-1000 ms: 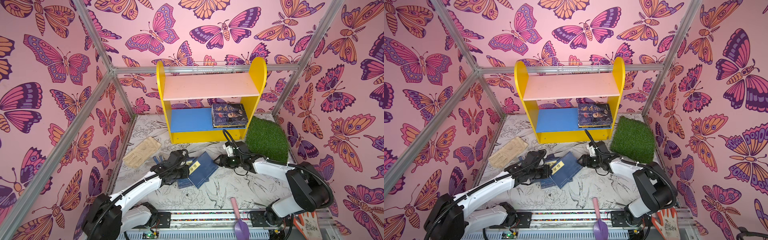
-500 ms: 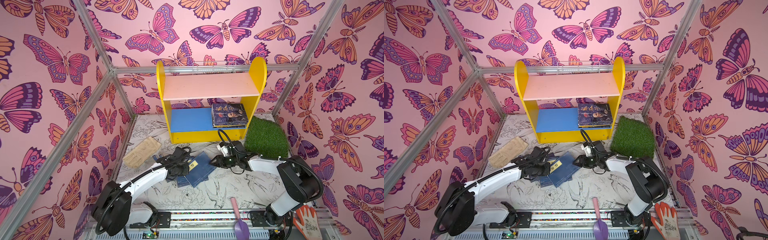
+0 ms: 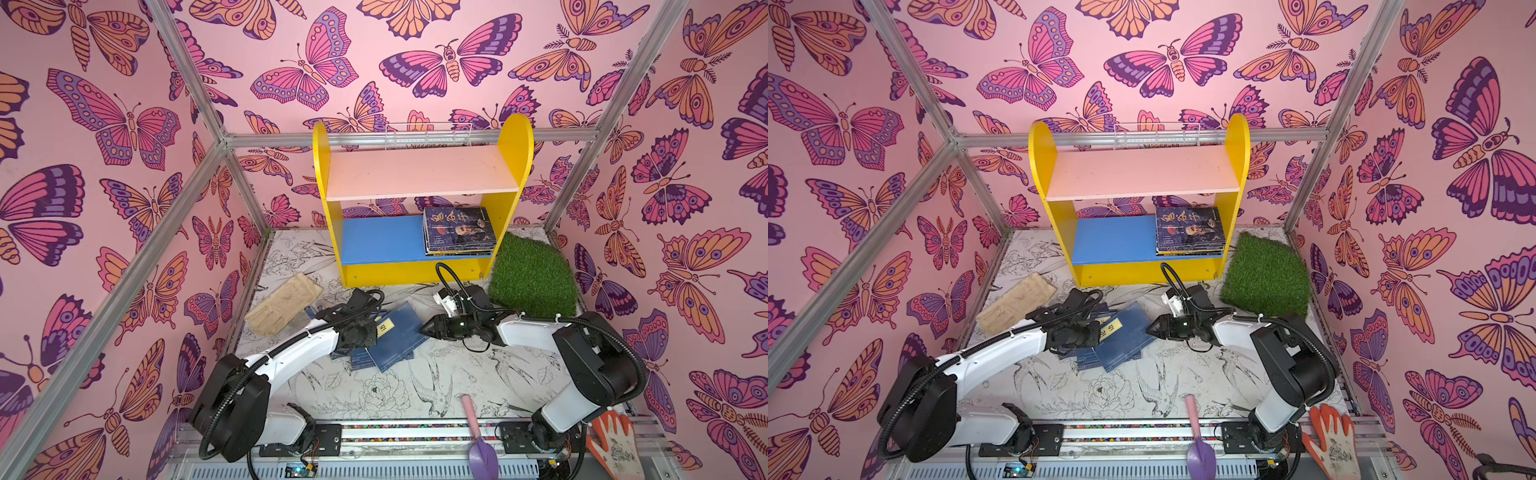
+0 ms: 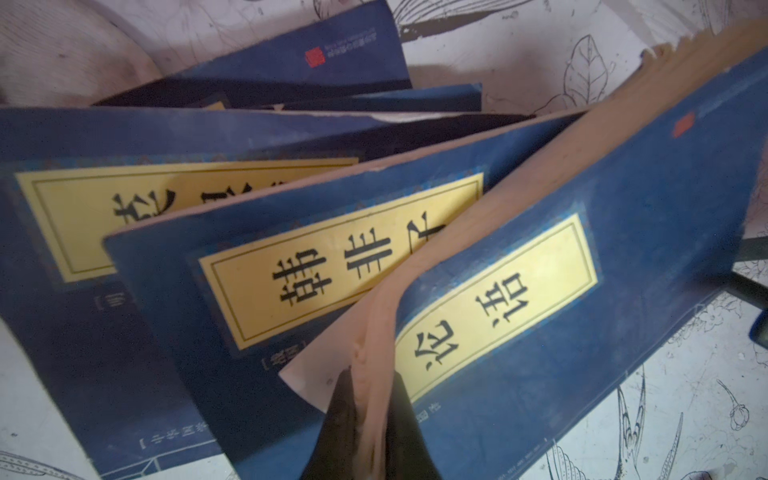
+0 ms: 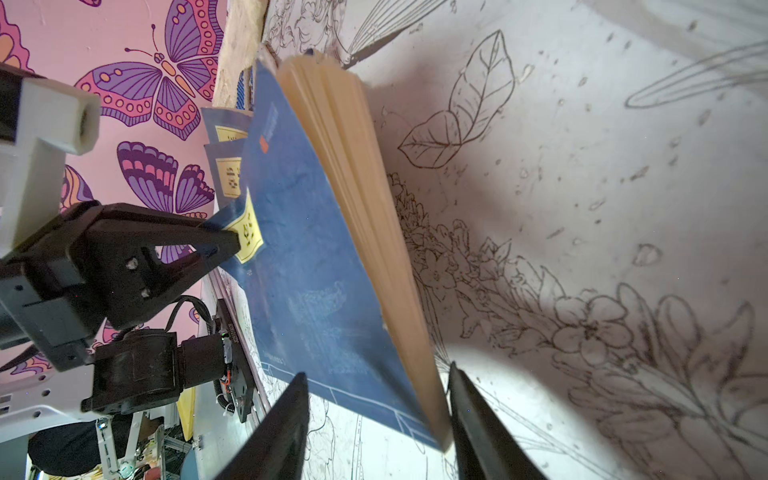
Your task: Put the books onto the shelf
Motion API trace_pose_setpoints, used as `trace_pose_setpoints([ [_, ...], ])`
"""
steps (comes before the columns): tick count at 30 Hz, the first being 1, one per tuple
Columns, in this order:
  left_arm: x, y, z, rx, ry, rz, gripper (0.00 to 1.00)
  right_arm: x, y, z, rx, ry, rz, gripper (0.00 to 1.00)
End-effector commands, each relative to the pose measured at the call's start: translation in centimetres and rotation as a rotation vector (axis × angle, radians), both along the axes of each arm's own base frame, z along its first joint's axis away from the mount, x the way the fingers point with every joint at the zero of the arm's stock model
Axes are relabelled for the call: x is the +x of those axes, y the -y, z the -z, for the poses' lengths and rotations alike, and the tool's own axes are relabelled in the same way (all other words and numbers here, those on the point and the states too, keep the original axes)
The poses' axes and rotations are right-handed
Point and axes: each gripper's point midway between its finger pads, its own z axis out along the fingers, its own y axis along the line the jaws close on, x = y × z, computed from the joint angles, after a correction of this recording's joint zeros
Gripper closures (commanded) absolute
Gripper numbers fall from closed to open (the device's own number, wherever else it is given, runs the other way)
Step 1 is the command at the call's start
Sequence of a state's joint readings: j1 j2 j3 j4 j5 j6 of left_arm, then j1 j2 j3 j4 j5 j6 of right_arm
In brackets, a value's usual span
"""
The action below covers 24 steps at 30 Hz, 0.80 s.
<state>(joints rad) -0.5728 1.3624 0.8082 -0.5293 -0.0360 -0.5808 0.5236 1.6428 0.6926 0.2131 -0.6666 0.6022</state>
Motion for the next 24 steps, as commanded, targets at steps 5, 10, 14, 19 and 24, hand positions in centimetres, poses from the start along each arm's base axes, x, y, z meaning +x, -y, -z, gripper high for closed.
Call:
trace_pose_setpoints([
  [5,0.2,-3.6,1.4,0.157,-0.001,-0.071,1.00,-0.4,0.1,0.9,0.011,-0.020,-0.017,0.50],
  [10,0.3,-3.4,1.4,0.155,-0.004,-0.058,1.00,0.2,-0.8,-0.5,0.091,0.010,-0.020,0.51],
  [14,0.3,-3.3,1.4,0.152,-0.006,-0.046,1.00,0.9,-1.1,-0.5,0.099,0.031,-0.011,0.51],
  [19,0.4,-3.0,1.3,0.142,-0.005,-0.032,1.00,1.8,-1.4,0.1,0.106,0.037,0.012,0.50],
  [24,0.4,-2.8,1.1,0.135,-0.001,-0.017,1.00,2.8,-1.5,0.5,0.098,0.061,0.027,0.49],
])
